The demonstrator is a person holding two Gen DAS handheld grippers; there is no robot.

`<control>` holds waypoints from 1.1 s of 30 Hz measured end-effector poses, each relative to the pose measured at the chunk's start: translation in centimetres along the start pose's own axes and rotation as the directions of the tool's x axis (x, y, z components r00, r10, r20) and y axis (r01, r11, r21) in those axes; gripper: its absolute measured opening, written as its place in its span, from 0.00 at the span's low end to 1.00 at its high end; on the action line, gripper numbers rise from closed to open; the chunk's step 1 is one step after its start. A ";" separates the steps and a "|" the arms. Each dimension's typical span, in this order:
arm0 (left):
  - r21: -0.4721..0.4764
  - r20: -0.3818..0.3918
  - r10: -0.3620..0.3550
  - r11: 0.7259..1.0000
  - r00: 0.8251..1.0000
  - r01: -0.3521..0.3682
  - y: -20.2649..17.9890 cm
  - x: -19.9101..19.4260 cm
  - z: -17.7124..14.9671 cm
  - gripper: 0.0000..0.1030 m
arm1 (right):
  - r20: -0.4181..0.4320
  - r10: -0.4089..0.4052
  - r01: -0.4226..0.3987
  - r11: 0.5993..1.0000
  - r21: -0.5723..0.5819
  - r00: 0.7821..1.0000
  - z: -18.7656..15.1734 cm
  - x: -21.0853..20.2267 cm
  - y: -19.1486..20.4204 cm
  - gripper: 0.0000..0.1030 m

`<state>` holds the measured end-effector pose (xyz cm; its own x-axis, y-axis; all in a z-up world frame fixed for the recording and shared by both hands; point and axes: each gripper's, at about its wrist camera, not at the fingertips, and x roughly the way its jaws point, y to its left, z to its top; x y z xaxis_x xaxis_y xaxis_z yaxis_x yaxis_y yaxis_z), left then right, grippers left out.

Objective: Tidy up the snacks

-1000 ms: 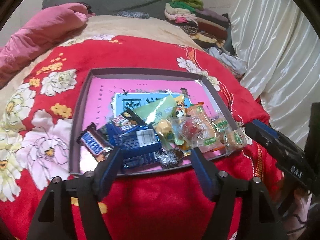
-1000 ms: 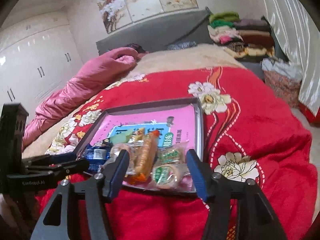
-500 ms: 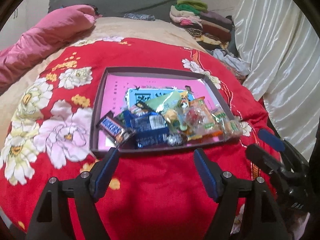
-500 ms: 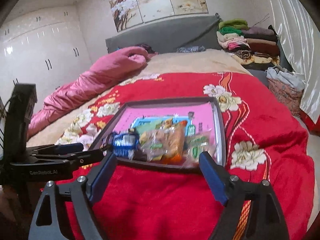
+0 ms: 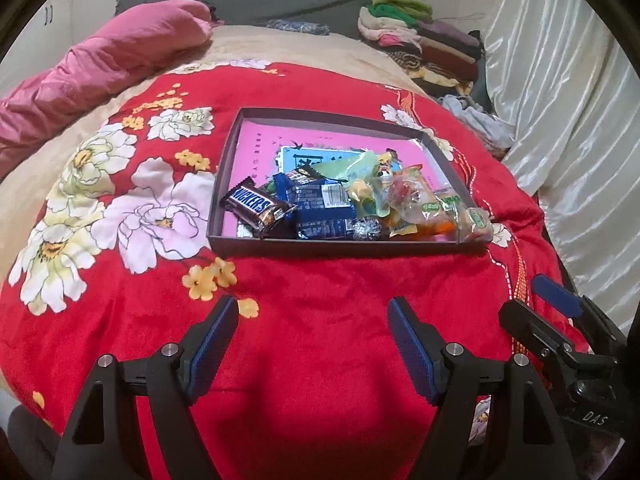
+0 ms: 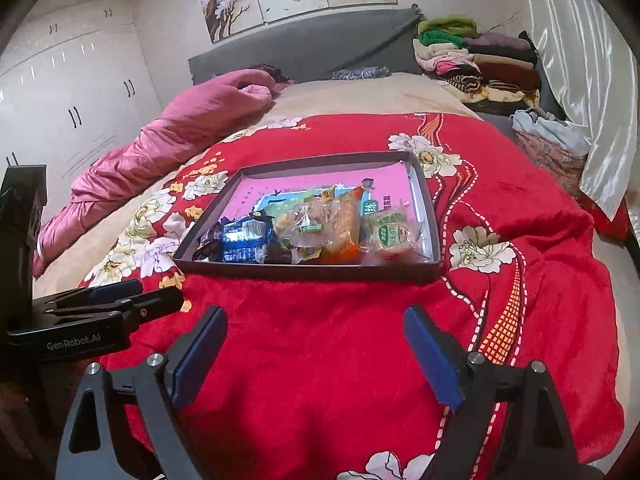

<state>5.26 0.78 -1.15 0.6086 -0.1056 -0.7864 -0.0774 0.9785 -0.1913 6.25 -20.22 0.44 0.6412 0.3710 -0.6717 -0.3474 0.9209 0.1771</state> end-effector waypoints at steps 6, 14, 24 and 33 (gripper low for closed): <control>0.003 0.009 0.003 1.000 1.000 -0.003 -0.2 -0.8 -0.2 0.76 | 0.016 -0.026 0.026 1.000 0.015 1.000 -0.3 -0.8 -0.1 0.91; 0.021 0.017 -0.020 1.000 1.000 0.019 -0.9 -1.8 -0.5 0.76 | 0.048 -0.053 0.053 0.999 -0.004 0.997 0.0 -1.4 -0.1 0.95; 0.019 0.021 -0.008 1.000 1.000 0.007 -0.8 -2.3 -0.5 0.76 | 0.036 -0.053 0.053 0.999 -0.008 0.998 -0.1 -0.9 -0.2 0.95; 0.018 0.019 0.005 1.000 1.000 -0.006 -0.8 -2.2 -0.5 0.76 | 0.033 -0.047 0.048 0.999 -0.012 0.998 -0.1 -0.8 0.0 0.95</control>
<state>3.54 0.15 0.43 0.6231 -0.0970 -0.7761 -0.0664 0.9821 -0.1761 5.65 -20.56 0.89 0.6789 0.3310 -0.6554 -0.3246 0.9360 0.1364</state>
